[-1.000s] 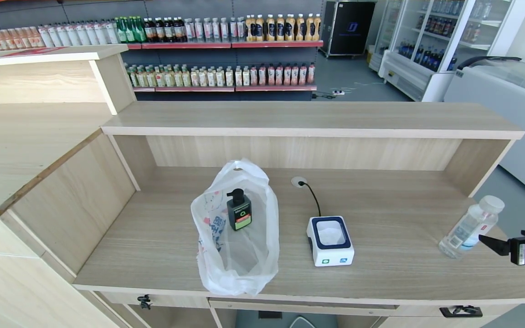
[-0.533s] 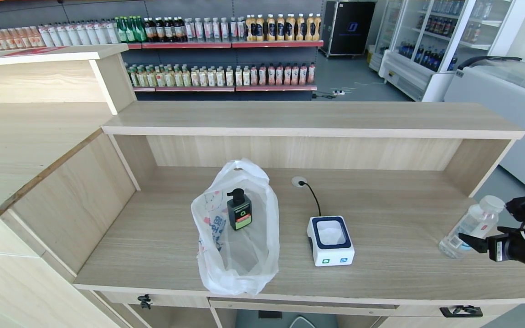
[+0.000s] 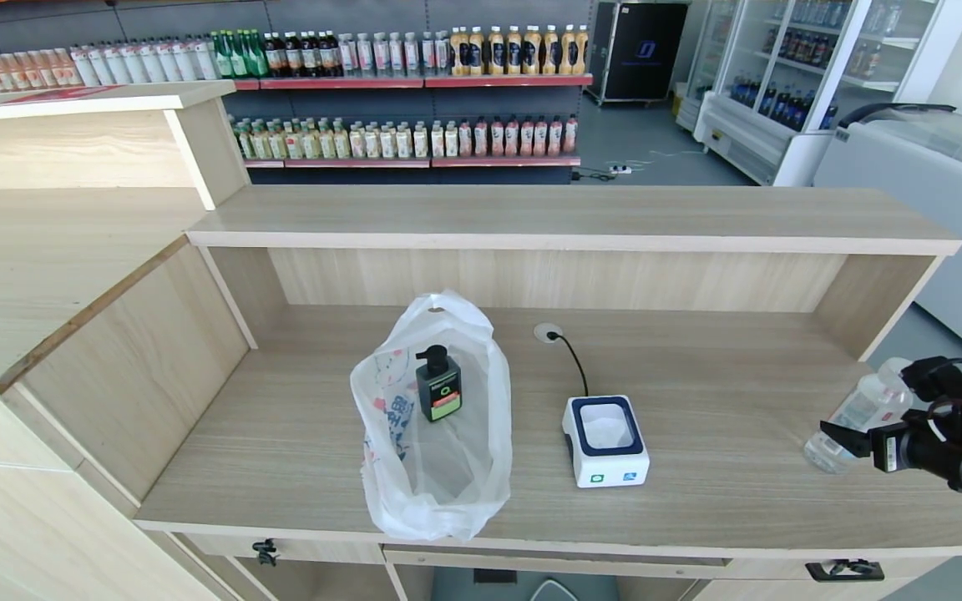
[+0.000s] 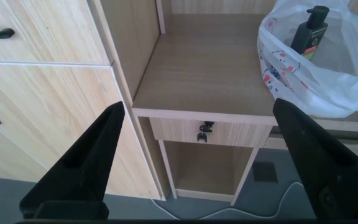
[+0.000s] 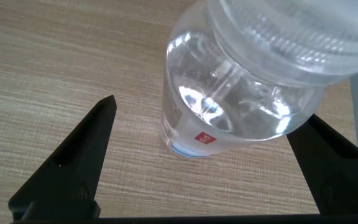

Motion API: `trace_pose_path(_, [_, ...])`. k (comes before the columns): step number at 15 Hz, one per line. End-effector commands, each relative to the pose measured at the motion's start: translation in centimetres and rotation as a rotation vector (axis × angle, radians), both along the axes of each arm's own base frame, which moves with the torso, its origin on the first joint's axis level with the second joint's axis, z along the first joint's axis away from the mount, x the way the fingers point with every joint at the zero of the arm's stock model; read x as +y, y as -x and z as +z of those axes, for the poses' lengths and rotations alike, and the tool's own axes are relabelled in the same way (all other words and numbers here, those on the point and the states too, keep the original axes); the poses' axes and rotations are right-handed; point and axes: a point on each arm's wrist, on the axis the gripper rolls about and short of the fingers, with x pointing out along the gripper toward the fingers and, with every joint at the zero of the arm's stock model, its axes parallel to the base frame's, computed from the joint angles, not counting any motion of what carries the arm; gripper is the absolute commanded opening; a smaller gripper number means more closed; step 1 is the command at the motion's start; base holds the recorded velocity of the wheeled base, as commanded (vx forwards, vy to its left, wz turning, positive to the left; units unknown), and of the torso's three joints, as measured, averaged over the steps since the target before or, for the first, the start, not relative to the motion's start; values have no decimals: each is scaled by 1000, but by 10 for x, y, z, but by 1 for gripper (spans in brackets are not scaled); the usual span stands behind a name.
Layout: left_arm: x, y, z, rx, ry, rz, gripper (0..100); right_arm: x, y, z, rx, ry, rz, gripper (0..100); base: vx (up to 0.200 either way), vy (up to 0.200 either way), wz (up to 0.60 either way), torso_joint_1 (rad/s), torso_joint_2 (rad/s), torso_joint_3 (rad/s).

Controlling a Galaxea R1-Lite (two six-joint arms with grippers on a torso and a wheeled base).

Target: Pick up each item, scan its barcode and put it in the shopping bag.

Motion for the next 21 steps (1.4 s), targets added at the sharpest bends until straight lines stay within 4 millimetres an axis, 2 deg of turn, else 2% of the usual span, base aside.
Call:
trace_pose_path(1, [0,0,0,-1,1,1,100,1,-3,-6,11,-6,5,100,0,0,0,0,0,0])
trace_pose_path(20, [0,0,0,-1,1,1,100,10,-28,-10,-44,11,62,100,0,0,0,0,0,0])
trace_pose_path(21, [0,0,0,-1,1,1,100,10,-28,-10,-44,11,63,0,0,0,0,0,0,0])
